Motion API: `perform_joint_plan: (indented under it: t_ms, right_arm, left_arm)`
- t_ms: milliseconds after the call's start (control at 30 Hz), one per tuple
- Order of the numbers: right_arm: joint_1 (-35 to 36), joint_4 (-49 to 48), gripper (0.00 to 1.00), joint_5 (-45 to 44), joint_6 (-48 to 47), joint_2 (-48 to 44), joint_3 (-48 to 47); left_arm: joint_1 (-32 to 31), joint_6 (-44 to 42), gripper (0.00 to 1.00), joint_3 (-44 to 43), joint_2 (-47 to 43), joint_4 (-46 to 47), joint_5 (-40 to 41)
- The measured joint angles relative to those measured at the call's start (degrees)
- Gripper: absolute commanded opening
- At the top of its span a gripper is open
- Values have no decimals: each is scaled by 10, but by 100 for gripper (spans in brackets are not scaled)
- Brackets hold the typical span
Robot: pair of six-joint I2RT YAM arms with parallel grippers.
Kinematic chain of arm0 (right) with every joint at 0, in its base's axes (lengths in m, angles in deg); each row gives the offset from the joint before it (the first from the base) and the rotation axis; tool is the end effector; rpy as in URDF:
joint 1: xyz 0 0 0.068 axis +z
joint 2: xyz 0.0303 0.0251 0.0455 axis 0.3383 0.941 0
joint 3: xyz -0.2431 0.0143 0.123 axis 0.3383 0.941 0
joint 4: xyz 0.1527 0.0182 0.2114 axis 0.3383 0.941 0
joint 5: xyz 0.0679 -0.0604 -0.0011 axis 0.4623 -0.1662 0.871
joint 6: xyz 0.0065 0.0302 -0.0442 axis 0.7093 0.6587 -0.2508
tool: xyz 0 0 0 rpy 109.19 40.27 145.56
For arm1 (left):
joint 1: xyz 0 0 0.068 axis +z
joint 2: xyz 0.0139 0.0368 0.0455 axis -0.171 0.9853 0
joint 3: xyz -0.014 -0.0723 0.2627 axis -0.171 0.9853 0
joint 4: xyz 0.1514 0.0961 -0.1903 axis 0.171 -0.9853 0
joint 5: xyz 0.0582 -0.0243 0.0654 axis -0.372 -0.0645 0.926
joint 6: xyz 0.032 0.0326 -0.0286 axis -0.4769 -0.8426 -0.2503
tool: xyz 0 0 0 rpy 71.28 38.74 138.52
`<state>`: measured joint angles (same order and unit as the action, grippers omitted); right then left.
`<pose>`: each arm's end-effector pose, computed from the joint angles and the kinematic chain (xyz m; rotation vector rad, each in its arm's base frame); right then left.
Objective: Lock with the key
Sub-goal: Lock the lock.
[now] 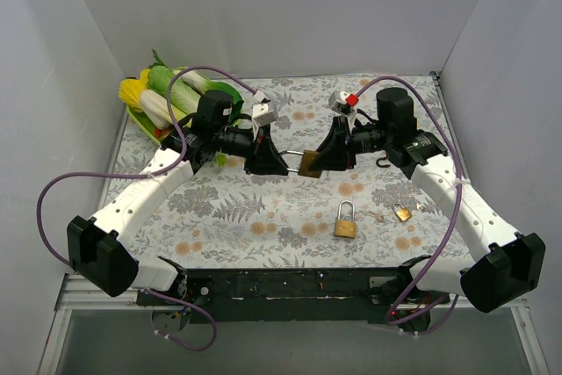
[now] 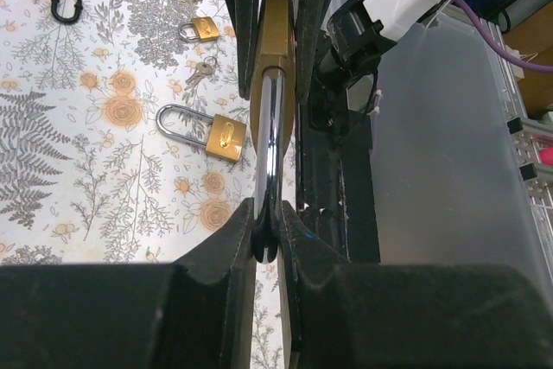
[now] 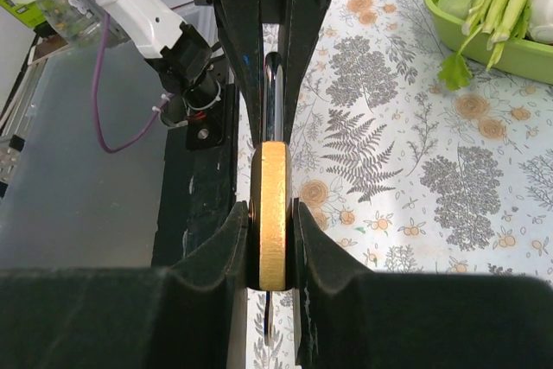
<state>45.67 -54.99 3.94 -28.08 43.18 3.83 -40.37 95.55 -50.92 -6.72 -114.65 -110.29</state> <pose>0.2254 0.1448 0.3736 -1.2071 1.5101 1.2924 0.2314 -0.1729 0.3575 0.7277 2.2120 -1.7310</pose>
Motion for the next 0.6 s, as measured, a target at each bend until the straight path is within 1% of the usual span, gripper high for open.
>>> perform_joint_plan:
  t_ms: [267,467,600]
  right_arm:
    - [13,-38,1,-6,44,0,19]
    - [20,-67,1,-1,76,3,40]
    - [20,-79,1,-1,99,5,47]
  left_arm:
    - [-14,56,0,13,7,30,3]
    - [-36,83,0,19,25,49,2]
    - [-38,97,0,19,38,49,-8]
